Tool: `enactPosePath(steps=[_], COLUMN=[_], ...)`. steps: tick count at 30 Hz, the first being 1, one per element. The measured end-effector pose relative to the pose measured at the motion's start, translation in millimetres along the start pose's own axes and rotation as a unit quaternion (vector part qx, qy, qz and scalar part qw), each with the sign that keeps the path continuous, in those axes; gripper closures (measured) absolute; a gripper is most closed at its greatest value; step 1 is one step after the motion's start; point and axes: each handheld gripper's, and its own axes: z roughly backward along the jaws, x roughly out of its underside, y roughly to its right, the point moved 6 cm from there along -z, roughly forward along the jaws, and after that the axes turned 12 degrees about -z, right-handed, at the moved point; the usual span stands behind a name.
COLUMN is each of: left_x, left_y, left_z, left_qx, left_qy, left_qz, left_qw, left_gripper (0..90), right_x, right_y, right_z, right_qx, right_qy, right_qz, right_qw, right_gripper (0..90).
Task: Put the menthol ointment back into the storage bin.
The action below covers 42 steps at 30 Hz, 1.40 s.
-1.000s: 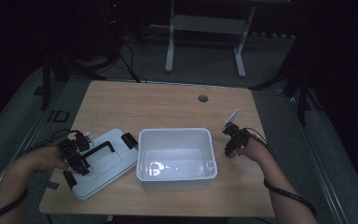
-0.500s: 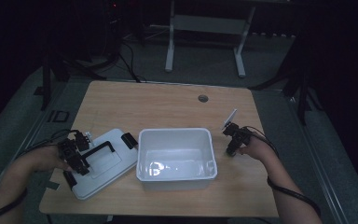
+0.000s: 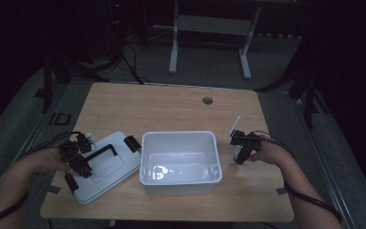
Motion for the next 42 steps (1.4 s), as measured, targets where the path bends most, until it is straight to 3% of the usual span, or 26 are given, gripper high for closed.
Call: enactPosePath(steps=[3, 5, 6, 8, 12, 20, 26, 28, 31, 34, 42], left_x=[0.6, 0.6, 2.2, 2.4, 2.7, 2.1, 3.4, 3.4, 2.9, 3.0, 4.1], left_y=[0.0, 0.0, 0.0, 0.4, 0.5, 1.5, 2.3, 2.3, 2.2, 3.1, 3.6], left_z=[0.8, 0.8, 0.0, -0.9, -3.3, -3.4, -3.0, -3.2, -3.1, -3.1, -2.2], left_qx=[-0.002, -0.002, -0.003, -0.003, -0.002, -0.002, -0.002, -0.002, -0.002, -0.002, -0.006], left_qy=[-0.002, -0.002, -0.007, -0.006, -0.007, -0.004, -0.002, -0.003, -0.002, -0.004, -0.013], left_qz=[0.001, 0.001, 0.003, 0.001, 0.002, 0.000, 0.000, -0.001, 0.000, 0.000, -0.001], left_qw=[1.0000, 1.0000, 1.0000, 1.0000, 1.0000, 1.0000, 1.0000, 1.0000, 1.0000, 1.0000, 0.9999], left_gripper=[31.4, 31.4, 31.4, 31.4, 31.4, 31.4, 31.4, 31.4, 31.4, 31.4, 31.4], right_x=[4.6, 6.2, 10.4, 13.5, 19.3, 28.7, 34.8, 36.7, 40.4, 41.9, 39.0], right_y=[-5.3, -6.6, -10.3, -13.4, -17.7, -24.6, -38.8, -44.6, -52.2, -57.6, -65.7], right_z=[3.8, 4.9, 7.1, 8.8, 13.3, 26.5, 42.3, 49.2, 59.5, 69.4, 97.9], right_qx=[-0.007, -0.008, -0.018, -0.027, -0.015, 0.012, 0.010, 0.001, 0.007, 0.003, 0.012], right_qy=[-0.001, -0.003, -0.003, 0.001, 0.005, -0.010, -0.004, 0.002, -0.007, -0.008, 0.007], right_qz=[0.028, 0.034, 0.055, 0.068, 0.106, 0.146, 0.182, 0.188, 0.197, 0.192, 0.199], right_qw=[0.9996, 0.9994, 0.9983, 0.9973, 0.9943, 0.9892, 0.9833, 0.9821, 0.9803, 0.9813, 0.9800], right_gripper=[49.9, 49.9, 49.9, 49.9, 49.9, 49.9, 49.9, 50.0, 50.0, 50.0, 50.0])
